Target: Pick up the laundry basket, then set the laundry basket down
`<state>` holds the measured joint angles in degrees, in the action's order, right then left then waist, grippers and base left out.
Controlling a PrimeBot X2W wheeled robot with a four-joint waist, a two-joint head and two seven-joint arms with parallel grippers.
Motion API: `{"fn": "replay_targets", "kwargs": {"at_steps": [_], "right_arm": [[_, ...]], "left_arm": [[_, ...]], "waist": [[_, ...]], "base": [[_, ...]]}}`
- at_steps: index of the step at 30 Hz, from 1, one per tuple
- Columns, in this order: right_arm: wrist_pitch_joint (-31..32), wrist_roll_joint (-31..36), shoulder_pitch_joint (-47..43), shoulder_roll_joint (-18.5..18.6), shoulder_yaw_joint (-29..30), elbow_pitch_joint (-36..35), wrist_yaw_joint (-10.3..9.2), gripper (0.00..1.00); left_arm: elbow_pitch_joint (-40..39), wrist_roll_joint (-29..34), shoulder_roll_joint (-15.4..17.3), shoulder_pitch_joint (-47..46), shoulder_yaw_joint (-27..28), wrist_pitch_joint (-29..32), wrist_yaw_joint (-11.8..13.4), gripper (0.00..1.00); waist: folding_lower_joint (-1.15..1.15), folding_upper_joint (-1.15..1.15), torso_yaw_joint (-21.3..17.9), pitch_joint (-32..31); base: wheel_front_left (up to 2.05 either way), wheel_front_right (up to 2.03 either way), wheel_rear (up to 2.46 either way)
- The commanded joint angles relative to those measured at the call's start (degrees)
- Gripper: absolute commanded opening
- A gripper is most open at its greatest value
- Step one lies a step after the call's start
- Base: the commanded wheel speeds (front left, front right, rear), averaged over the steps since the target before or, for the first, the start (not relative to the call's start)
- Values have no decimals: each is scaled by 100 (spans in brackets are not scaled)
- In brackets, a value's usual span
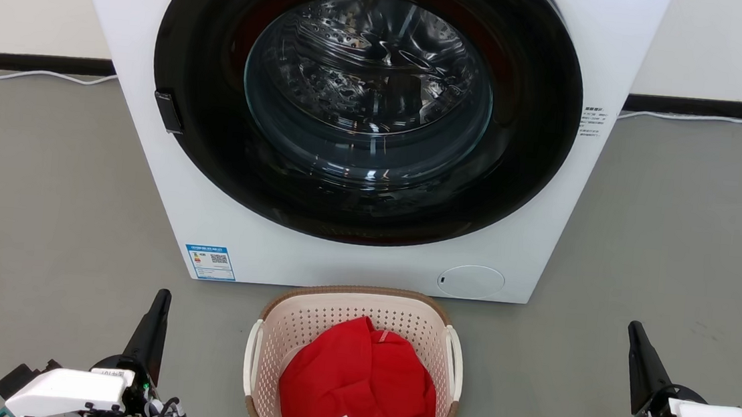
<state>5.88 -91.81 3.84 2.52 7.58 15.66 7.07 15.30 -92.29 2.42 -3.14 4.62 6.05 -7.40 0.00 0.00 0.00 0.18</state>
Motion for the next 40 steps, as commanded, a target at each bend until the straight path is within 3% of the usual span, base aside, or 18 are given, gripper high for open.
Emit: {"fn": "replay_targets", "kwargs": {"at_steps": [1,40], "right_arm": [[64,-32,235,37,-101,-164,42,0],[65,-31,235,36,-100,-164,42,0]], "left_arm": [[-125,4,57,-304,180,35,-9,0],[-125,11,52,-304,188,42,-9,0]], "waist": [[0,0,0,0],[0,0,0,0]], "base": [[0,0,0],[0,0,0]]}}
